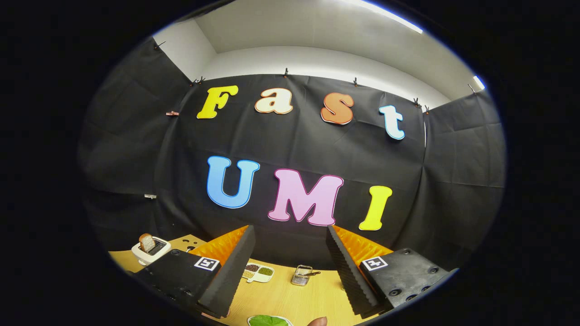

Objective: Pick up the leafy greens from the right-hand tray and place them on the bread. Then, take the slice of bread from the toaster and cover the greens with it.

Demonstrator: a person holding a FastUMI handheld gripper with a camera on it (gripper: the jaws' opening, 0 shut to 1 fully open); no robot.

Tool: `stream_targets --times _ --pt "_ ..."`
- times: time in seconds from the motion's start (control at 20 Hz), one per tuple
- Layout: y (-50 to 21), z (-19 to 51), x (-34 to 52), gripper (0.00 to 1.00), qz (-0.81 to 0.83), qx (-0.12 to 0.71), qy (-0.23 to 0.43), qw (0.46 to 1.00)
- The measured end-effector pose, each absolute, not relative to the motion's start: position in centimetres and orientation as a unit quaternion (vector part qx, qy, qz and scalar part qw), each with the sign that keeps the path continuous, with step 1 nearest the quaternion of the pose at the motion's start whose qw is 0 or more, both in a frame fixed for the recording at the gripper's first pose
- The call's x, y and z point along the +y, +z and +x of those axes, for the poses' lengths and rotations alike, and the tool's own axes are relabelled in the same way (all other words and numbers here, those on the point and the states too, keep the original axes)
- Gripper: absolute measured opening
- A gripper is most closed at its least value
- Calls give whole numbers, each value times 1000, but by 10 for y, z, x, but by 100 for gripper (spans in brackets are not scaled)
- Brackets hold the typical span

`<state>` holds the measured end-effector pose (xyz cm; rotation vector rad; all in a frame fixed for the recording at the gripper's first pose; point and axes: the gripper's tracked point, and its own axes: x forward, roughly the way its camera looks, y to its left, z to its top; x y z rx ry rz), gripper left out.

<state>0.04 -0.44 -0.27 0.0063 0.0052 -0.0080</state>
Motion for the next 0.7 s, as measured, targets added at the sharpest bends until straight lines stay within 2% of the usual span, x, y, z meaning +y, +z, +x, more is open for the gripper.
stream_targets --times 0.35,0.7 --pt "-39 -4 2 98 1 46 26 999" --pt "-158 -23 20 97 13 161 97 982"
